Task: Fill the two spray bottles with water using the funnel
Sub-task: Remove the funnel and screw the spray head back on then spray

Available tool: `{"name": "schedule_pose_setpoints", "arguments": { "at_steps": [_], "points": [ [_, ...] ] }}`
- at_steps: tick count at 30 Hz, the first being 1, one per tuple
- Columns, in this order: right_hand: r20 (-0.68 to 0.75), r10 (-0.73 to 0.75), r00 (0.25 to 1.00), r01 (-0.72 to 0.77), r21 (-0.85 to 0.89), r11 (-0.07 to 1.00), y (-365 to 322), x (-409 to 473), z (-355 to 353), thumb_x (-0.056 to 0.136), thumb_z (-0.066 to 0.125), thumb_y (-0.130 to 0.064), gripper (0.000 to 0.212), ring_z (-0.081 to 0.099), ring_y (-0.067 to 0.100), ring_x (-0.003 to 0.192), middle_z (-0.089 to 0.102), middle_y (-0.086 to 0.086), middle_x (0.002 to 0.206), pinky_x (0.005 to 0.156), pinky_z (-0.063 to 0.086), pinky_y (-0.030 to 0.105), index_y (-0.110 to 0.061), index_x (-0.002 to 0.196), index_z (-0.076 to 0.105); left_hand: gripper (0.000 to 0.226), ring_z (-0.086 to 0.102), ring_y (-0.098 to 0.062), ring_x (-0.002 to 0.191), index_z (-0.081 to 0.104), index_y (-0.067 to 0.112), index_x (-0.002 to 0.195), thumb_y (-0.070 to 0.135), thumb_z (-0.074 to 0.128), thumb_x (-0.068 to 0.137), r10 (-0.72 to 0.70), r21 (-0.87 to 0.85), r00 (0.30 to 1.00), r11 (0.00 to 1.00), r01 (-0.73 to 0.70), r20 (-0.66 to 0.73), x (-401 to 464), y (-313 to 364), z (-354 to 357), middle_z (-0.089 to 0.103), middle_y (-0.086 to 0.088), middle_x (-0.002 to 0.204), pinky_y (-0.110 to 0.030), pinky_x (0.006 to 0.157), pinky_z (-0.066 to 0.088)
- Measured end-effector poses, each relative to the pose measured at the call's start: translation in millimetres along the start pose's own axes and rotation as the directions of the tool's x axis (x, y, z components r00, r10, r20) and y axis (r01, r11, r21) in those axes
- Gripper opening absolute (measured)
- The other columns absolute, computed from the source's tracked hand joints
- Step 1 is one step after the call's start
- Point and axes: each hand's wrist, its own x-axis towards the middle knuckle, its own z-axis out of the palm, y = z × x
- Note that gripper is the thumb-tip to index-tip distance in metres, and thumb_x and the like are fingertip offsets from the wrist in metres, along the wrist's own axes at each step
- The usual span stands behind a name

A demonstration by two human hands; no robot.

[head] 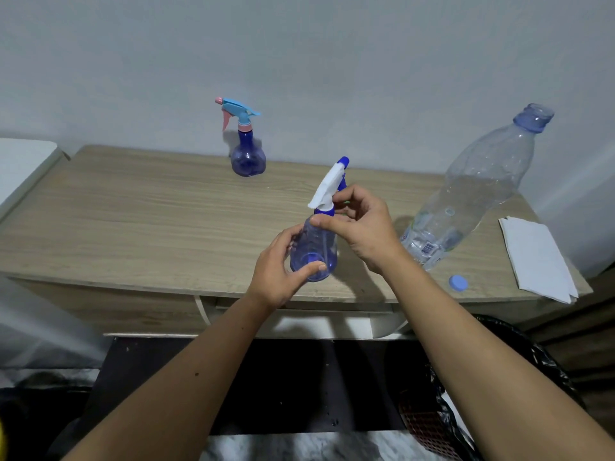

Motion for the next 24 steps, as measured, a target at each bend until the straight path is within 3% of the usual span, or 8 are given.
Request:
{"name": "schedule_pose_setpoints", "arguments": {
  "at_steps": [4,8,13,17,20,24],
  "points": [
    [0.026,-0.011,1.000,0.009,0.040,0.999,3,-1,-5,0.083,0.084,0.003,0.027,0.074,0.021,0.093,0.078,0.017,0.105,0.091,0.060,0.037,-0.014,0.092,0.066,0.074,0.070,-0.017,0.129,0.060,0.027,0.146,0.044,0.092,0.082,-0.020,-0.001,1.000,1.000,0.020,0.004,1,-2,0,0.072,0.010,0.138,-0.051,0.111,0.056],
    [-0.006,0.009,1.000,-0.008,0.062,0.998,4,-3,-2,0.079,0.084,0.010,0.033,0.075,0.011,0.082,0.079,-0.002,0.087,0.080,0.059,0.024,-0.013,0.091,0.063,0.076,0.070,-0.018,0.130,0.059,0.026,0.147,0.045,0.093,0.082,-0.023,0.007,1.000,1.000,0.023,-0.003,0,-5,2,0.072,0.009,0.138,-0.051,0.112,0.056],
    [-0.029,-0.011,1.000,0.013,0.077,0.997,2,-5,4,0.072,0.091,0.007,0.044,0.076,0.017,0.089,0.077,-0.001,0.092,0.082,0.061,0.027,-0.014,0.101,0.065,0.082,0.069,-0.017,0.132,0.058,0.023,0.149,0.049,0.092,0.080,-0.046,-0.002,0.999,0.999,0.046,0.006,0,-5,1,0.070,0.008,0.141,-0.051,0.113,0.055],
    [-0.008,-0.026,1.000,0.026,0.065,0.998,1,-8,2,0.083,0.082,0.007,0.036,0.075,0.012,0.094,0.079,0.006,0.103,0.087,0.059,0.024,-0.001,0.117,0.072,0.080,0.069,-0.016,0.131,0.058,0.027,0.148,0.051,0.092,0.080,-0.040,0.000,0.999,0.999,0.040,0.021,0,-3,0,0.071,0.010,0.139,-0.051,0.113,0.056],
    [-0.025,-0.017,1.000,0.018,0.057,0.998,5,-7,1,0.080,0.083,0.010,0.030,0.076,0.012,0.089,0.079,0.005,0.096,0.083,0.060,0.024,-0.003,0.105,0.071,0.080,0.069,-0.016,0.130,0.058,0.026,0.148,0.051,0.091,0.080,-0.031,0.007,0.999,1.000,0.030,0.016,-1,-3,0,0.071,0.010,0.139,-0.050,0.112,0.056],
    [-0.048,-0.009,0.999,0.010,0.026,1.000,5,-5,7,0.070,0.093,0.004,0.046,0.074,0.014,0.079,0.073,0.006,0.087,0.079,0.062,0.028,-0.014,0.094,0.058,0.077,0.069,-0.013,0.129,0.059,0.030,0.144,0.054,0.091,0.078,-0.025,0.001,1.000,1.000,0.025,0.016,-1,0,1,0.071,0.011,0.137,-0.047,0.112,0.056]
  ]
}}
